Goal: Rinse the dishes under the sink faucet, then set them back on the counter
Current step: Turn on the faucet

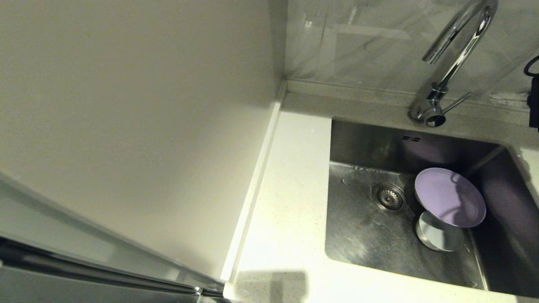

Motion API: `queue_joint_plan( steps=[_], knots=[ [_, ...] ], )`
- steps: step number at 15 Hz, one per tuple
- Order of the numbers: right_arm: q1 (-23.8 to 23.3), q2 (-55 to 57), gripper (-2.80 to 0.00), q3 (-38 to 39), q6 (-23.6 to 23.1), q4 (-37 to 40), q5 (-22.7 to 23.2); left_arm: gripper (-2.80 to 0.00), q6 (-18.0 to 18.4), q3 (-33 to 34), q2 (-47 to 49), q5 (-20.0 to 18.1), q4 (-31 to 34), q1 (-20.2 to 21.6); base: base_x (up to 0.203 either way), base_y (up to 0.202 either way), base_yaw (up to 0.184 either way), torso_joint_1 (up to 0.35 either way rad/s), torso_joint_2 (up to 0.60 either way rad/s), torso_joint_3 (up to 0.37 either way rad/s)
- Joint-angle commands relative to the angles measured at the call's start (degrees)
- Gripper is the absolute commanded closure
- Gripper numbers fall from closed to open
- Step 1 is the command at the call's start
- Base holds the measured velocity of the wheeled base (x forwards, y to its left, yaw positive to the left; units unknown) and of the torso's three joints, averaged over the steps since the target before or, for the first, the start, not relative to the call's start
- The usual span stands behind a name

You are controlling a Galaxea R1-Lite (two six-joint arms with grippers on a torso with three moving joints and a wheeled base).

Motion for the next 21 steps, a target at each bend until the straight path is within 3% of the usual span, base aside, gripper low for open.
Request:
queue_joint_plan(
  steps=[1, 5, 12, 21],
  knots=[
    [-0.2, 1.4, 0.0, 0.0, 1.9, -2.9, 1.9, 0.0, 0.0, 0.2, 0.0, 0.0, 0.0, 0.0, 0.0, 0.0, 0.0, 0.0, 0.0, 0.0],
    [0.2, 1.9, 0.0, -0.1, 3.0, -3.7, 5.9, 0.0, 0.0, 0.2, 0.0, 0.0, 0.0, 0.0, 0.0, 0.0, 0.0, 0.0, 0.0, 0.0],
    [2.4, 2.3, 0.0, 0.0, 8.7, -11.3, 7.1, 0.0, 0.0, 0.2, 0.0, 0.0, 0.0, 0.0, 0.0, 0.0, 0.0, 0.0, 0.0, 0.0],
    [3.9, 2.6, 0.0, 0.0, 8.7, -11.0, 7.8, 0.0, 0.0, 0.2, 0.0, 0.0, 0.0, 0.0, 0.0, 0.0, 0.0, 0.0, 0.0, 0.0]
  ],
)
